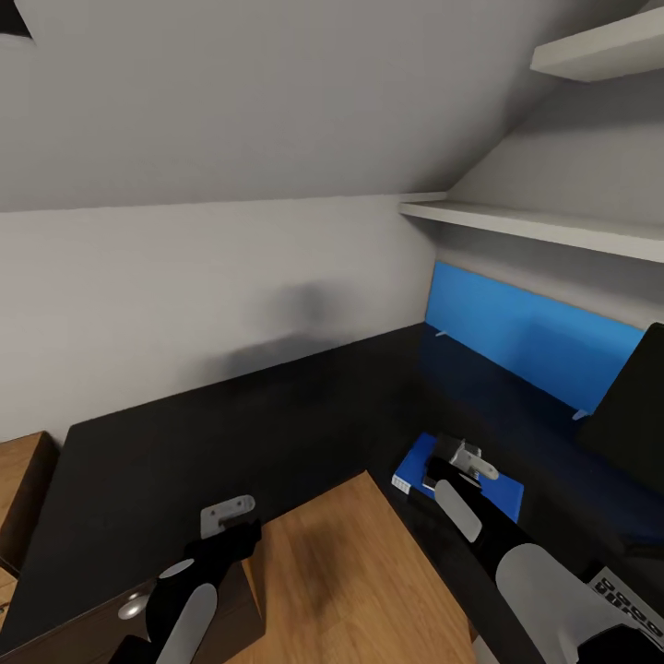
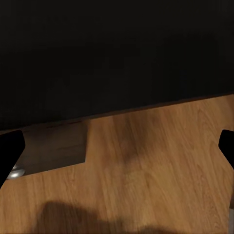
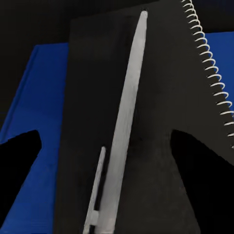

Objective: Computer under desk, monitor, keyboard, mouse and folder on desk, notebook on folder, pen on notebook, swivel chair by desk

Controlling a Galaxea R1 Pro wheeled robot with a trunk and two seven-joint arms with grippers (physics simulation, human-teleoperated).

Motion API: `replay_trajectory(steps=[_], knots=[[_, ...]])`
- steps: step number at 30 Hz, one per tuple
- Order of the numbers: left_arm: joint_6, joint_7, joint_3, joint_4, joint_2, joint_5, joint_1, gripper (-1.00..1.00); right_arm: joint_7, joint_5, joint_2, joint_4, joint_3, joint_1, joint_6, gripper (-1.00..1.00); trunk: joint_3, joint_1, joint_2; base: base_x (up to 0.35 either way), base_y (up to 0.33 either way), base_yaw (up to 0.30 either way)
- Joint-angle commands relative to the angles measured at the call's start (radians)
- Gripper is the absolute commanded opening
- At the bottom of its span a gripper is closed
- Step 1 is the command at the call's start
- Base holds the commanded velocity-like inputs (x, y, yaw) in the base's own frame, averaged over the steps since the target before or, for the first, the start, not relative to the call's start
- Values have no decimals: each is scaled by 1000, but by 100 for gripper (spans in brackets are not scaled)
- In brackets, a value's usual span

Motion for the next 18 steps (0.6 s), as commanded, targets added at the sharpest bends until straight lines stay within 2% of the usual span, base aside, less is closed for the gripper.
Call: replay_trajectory(steps=[1, 18], knots=[[2, 10, -1, -2, 0, 9, -1, 100, -8, -3, -2, -2, 7, -1, 5, 100, -1, 0, -1, 0, 0, 0], [2, 10, -1, 0, 0, 9, -1, 100, -12, -3, -2, -33, 9, -1, -9, 100, -1, 0, -1, 0, 0, 0]])
